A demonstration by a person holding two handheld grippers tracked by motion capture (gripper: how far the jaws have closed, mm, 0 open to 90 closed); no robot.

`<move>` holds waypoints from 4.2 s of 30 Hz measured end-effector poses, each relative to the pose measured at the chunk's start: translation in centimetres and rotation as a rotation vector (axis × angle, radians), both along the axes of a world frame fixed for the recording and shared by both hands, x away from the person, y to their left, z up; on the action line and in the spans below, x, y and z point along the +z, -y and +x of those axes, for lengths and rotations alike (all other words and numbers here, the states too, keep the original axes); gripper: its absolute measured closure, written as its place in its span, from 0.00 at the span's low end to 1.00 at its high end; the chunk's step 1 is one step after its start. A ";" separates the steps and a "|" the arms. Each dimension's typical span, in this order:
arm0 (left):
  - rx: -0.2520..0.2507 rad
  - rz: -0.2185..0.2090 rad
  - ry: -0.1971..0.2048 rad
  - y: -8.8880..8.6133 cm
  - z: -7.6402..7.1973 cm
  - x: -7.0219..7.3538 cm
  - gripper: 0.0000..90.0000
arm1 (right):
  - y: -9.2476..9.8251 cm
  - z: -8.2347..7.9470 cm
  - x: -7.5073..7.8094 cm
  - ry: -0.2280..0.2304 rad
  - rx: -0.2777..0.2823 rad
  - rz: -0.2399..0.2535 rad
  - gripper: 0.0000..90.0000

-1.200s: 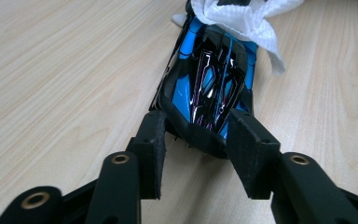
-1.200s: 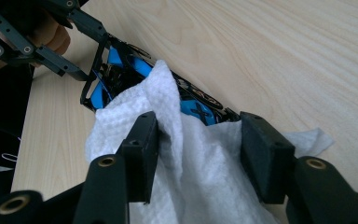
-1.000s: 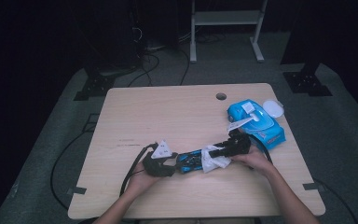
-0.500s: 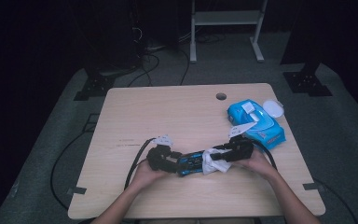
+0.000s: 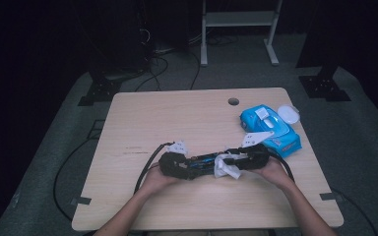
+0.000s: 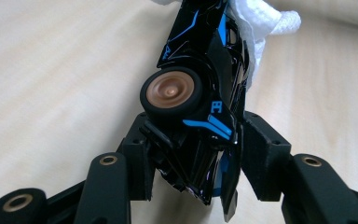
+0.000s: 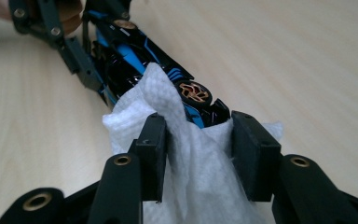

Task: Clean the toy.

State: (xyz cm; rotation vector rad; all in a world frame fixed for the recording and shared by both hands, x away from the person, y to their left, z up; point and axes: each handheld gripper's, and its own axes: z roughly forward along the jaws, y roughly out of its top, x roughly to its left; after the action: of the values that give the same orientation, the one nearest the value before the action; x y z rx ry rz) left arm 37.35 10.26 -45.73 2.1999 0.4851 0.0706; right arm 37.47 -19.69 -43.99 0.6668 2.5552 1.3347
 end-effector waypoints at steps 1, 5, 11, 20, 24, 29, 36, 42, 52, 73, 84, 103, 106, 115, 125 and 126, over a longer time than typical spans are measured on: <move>0.005 0.015 0.022 0.1 0.1 0.1 0.57 | -0.1 0.3 0.1 0.007 -0.010 -0.005 0.62; 0.017 0.032 0.050 0.0 0.0 -0.2 0.59 | -0.3 1.0 -0.4 -0.009 -0.036 0.001 0.70; 0.003 0.062 0.061 -0.1 -0.5 -0.6 0.60 | -0.6 0.5 -0.4 -0.012 -0.039 -0.003 0.69; -0.013 0.000 0.065 -0.5 -0.8 0.1 0.62 | -0.1 -0.6 1.3 -0.018 -0.055 0.052 0.90; -0.016 0.000 0.073 -0.4 -0.9 0.1 0.64 | -1.1 -1.0 2.4 0.019 -0.096 0.090 0.92; -0.009 -0.010 0.076 -0.4 -1.1 0.0 0.64 | -4.2 -1.1 2.9 0.069 -0.106 0.071 0.91; -0.004 -0.016 0.071 -0.5 -1.1 0.0 0.64 | -5.9 -0.9 2.1 0.054 -0.098 -0.013 0.60; -0.002 -0.017 0.068 -0.6 -1.0 0.0 0.63 | -4.1 -1.7 3.1 0.096 -0.151 0.013 0.51; -0.003 -0.007 0.078 -0.5 -1.1 0.1 0.64 | -6.3 -3.8 2.6 0.191 -0.121 -0.030 0.88; -0.011 -0.013 0.085 -0.2 -1.1 0.0 0.65 | -7.4 -2.1 1.1 0.050 -0.145 0.054 0.95; -0.014 -0.018 0.084 -0.3 -1.0 0.0 0.65 | -9.0 -2.3 1.2 0.072 -0.110 0.035 0.95; -0.017 -0.023 0.088 -0.3 -0.9 -0.1 0.65 | -4.8 -1.7 1.0 0.078 -0.248 0.041 0.95; -0.015 -0.026 0.089 -0.2 -0.9 -0.1 0.65 | -6.6 -2.2 0.9 0.068 -0.195 0.042 0.95; -0.017 -0.026 0.088 -0.3 -0.9 -0.1 0.65 | -9.7 -2.6 1.2 0.077 -0.111 0.017 0.95; -0.020 -0.021 0.096 -0.3 -0.9 -0.1 0.65 | -3.5 -1.3 1.1 0.074 -0.269 0.031 0.95; -0.023 -0.016 0.100 -0.3 -0.9 -0.1 0.65 | -2.9 -1.2 1.1 0.065 -0.284 0.034 0.95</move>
State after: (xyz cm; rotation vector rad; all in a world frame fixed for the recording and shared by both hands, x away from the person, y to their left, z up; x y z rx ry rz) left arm 36.48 10.52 -45.80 2.1740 0.4035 0.1633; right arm 36.25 -16.78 -42.90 0.9353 2.2864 1.2829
